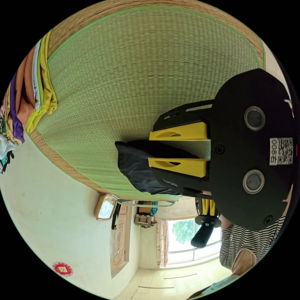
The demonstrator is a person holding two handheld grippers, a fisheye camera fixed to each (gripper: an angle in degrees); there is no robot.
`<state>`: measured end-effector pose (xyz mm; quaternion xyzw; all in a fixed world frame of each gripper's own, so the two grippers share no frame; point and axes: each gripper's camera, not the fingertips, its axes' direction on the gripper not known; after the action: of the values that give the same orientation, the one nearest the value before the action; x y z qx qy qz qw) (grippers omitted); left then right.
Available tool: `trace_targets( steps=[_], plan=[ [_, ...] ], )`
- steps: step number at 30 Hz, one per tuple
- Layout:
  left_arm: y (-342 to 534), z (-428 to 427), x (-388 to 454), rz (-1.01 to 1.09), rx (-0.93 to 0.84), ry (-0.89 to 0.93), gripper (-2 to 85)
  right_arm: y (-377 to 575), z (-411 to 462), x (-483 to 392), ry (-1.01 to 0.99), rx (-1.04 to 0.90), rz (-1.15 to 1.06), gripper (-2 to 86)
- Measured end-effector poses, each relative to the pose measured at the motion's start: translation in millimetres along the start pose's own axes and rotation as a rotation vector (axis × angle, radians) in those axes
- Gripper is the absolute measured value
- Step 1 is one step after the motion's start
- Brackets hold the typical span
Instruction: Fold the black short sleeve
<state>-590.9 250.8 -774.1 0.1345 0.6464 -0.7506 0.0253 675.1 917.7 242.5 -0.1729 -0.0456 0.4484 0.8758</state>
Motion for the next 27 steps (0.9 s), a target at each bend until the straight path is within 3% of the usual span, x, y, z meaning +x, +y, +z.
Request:
trace_targets(
  steps=[11, 20, 27],
  plan=[
    [-5, 21, 3, -0.013, 0.016, 0.047, 1.4, -40, 38, 18, 0.013, -0.002, 0.031, 5.3],
    [5, 5, -15, -0.081, 0.075, 0.093, 1.3, -37, 26, 37, 0.072, 0.051, 0.011, 7.4],
    [12, -4, -18, -0.073, 0.062, 0.095, 1.3, -57, 54, 67, 0.003, 0.018, 0.046, 7.5]
  ],
)
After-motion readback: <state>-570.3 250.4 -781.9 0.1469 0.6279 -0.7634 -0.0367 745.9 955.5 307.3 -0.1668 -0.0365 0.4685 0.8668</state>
